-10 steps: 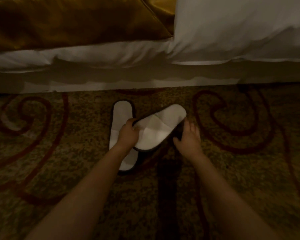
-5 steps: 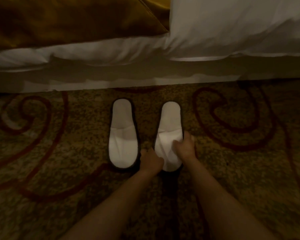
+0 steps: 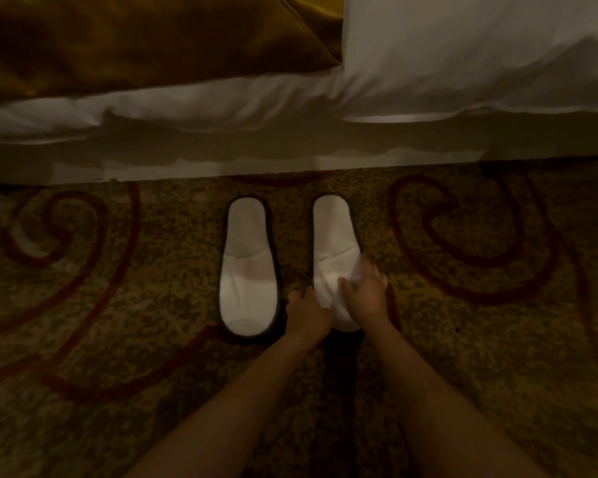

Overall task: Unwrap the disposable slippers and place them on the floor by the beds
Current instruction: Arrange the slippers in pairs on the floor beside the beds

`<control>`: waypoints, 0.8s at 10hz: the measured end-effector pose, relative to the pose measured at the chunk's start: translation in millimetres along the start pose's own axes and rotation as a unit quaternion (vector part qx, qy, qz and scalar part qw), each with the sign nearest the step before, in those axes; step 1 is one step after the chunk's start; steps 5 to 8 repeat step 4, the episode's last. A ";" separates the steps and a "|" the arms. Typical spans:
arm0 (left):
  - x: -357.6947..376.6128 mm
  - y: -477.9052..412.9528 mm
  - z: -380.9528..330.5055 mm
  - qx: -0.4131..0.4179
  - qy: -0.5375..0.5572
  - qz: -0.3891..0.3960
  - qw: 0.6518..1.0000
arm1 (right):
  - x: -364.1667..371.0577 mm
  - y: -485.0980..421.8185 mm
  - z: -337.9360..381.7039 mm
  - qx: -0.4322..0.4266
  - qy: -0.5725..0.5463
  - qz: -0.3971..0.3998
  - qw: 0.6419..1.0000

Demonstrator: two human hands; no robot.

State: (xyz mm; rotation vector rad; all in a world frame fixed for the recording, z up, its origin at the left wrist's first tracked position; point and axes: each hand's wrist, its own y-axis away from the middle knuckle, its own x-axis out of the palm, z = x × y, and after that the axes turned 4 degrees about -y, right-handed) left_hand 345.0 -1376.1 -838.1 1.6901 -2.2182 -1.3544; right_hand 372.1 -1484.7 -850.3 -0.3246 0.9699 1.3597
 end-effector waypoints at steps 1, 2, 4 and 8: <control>-0.4 -1.7 0.6 0.008 0.009 0.001 1.000 | 3.4 -0.8 -1.2 -0.005 0.027 -0.004 1.000; -2.1 -2.7 1.5 0.014 -0.014 -0.005 1.000 | 6.1 0.0 0.7 0.001 0.041 -0.012 0.999; -30.8 -5.1 -13.8 -0.014 -0.093 0.026 0.995 | -0.9 -3.0 17.6 0.021 0.116 -0.003 0.993; -30.8 -5.1 -13.8 -0.014 -0.093 0.026 0.995 | -0.9 -3.0 17.6 0.021 0.116 -0.003 0.993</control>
